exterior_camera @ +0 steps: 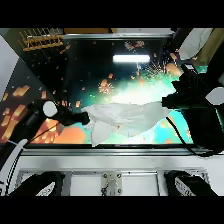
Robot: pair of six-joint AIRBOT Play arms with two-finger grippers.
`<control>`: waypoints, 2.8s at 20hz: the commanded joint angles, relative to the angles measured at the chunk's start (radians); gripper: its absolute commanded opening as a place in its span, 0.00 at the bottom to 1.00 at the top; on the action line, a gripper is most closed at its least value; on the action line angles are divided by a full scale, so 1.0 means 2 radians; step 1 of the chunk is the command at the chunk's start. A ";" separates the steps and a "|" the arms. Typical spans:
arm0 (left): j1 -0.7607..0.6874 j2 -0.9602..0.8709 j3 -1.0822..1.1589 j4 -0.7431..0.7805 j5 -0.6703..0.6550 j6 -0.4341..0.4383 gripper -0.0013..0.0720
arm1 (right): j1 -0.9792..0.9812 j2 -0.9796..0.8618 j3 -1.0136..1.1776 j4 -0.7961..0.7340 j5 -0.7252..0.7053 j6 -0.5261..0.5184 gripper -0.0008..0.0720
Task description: Fold the clothes and pants, and hang the long-sleeved shirts on hangers.
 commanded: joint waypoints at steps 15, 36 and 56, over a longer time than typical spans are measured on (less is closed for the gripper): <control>-0.132 -0.119 -0.062 -0.073 0.091 -0.035 0.18 | 0.000 -0.002 -0.001 -0.002 -0.003 0.000 0.03; 0.250 0.339 0.376 -0.052 0.052 -0.035 0.03 | -0.045 0.125 0.380 -0.001 -0.176 0.000 0.02; 0.229 -0.096 0.220 -0.051 0.074 0.034 0.03 | 0.026 -0.292 0.380 0.029 -0.153 0.028 0.47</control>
